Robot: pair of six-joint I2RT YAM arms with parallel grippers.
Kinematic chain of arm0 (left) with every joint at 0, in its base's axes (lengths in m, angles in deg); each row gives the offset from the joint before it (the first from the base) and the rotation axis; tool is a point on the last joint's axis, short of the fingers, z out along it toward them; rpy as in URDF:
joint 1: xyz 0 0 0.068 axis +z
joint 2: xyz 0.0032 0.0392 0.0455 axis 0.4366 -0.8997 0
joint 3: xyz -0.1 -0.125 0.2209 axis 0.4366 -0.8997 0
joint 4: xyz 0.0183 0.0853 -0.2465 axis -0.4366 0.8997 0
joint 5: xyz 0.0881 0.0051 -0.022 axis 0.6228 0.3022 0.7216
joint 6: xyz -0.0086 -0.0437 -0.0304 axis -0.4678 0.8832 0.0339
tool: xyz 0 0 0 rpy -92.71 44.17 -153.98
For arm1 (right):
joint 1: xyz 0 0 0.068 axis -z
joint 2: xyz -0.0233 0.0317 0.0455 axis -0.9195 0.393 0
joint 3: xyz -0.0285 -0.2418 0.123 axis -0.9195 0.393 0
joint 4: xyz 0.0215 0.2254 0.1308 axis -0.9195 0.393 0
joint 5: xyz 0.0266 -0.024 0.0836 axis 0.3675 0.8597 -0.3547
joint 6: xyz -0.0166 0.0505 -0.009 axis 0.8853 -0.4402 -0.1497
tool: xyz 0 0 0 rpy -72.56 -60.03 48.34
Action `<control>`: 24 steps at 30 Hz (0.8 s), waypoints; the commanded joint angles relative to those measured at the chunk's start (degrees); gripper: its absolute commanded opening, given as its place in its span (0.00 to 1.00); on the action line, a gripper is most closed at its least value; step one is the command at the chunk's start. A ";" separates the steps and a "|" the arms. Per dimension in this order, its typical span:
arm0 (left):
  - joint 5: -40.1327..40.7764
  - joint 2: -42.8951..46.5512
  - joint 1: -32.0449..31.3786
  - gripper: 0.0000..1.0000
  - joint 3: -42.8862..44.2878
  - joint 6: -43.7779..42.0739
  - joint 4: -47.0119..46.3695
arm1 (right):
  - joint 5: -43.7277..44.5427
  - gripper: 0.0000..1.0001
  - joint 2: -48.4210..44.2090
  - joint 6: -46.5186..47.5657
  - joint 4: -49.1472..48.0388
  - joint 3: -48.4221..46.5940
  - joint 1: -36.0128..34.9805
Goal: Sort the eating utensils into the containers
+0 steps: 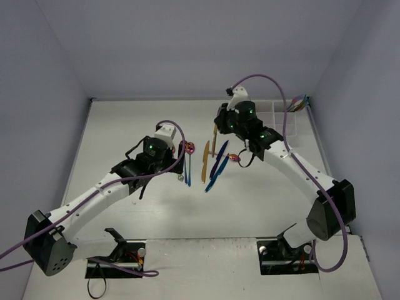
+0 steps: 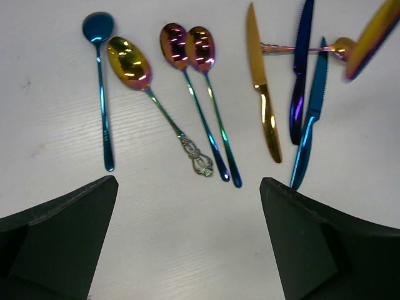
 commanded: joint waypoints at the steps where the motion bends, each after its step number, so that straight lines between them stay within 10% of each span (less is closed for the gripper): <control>1: -1.79 0.89 9.00 0.97 1.23 2.51 4.03 | 10.34 0.00 -2.41 13.80 -5.49 -8.21 5.64; 9: -7.86 -0.37 22.20 0.97 0.95 -0.68 8.49 | 12.87 0.00 5.02 23.10 -16.34 -13.77 13.30; 24: -7.93 -2.10 23.95 0.97 -3.11 -0.41 0.29 | 14.58 0.00 19.39 29.64 -28.43 -20.68 19.03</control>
